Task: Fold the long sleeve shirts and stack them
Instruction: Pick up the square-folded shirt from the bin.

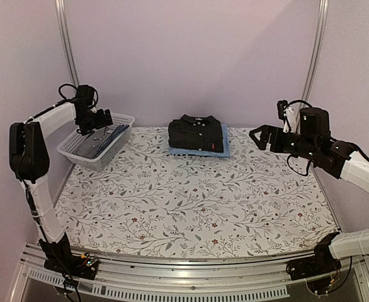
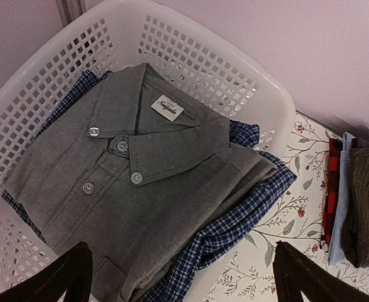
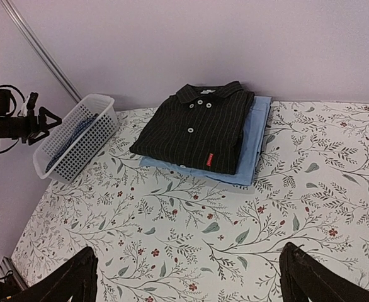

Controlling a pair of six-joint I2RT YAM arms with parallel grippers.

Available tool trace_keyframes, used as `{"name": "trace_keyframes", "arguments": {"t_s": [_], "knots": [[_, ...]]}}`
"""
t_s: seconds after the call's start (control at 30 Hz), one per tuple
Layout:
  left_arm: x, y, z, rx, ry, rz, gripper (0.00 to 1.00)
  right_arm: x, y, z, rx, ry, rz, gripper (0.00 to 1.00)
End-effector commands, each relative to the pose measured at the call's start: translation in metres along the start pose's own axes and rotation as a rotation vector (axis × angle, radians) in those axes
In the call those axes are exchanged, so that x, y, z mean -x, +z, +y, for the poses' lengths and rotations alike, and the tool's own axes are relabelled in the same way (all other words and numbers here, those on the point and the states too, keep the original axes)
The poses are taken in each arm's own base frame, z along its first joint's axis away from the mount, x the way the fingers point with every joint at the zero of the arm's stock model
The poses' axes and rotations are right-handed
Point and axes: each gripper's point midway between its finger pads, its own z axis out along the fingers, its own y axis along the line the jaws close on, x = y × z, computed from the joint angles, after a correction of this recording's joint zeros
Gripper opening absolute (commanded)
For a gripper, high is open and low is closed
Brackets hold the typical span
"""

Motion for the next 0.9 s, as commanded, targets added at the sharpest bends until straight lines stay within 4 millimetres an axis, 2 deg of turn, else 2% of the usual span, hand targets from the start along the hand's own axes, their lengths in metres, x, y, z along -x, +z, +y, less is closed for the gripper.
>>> {"name": "trace_keyframes", "arguments": {"t_s": [0.0, 0.23, 0.57, 0.73, 0.87], "knots": [[-0.007, 0.036, 0.027, 0.051, -0.059, 0.098, 1.00, 0.006, -0.010, 0.004, 0.018, -0.008, -0.010, 0.99], [-0.024, 0.089, 0.044, 0.078, -0.099, 0.192, 1.00, 0.004, -0.019, 0.004, 0.020, 0.004, -0.006, 0.99], [-0.036, 0.118, 0.057, 0.121, -0.139, 0.223, 1.00, -0.002, -0.023, 0.004, 0.030, 0.025, 0.000, 0.99], [-0.047, 0.138, 0.076, 0.188, -0.156, 0.255, 1.00, -0.001, -0.026, 0.004, 0.027, 0.024, -0.005, 0.99], [-0.057, 0.151, 0.097, 0.241, -0.187, 0.267, 0.93, -0.002, -0.026, 0.005, 0.033, 0.025, -0.002, 0.99]]}}
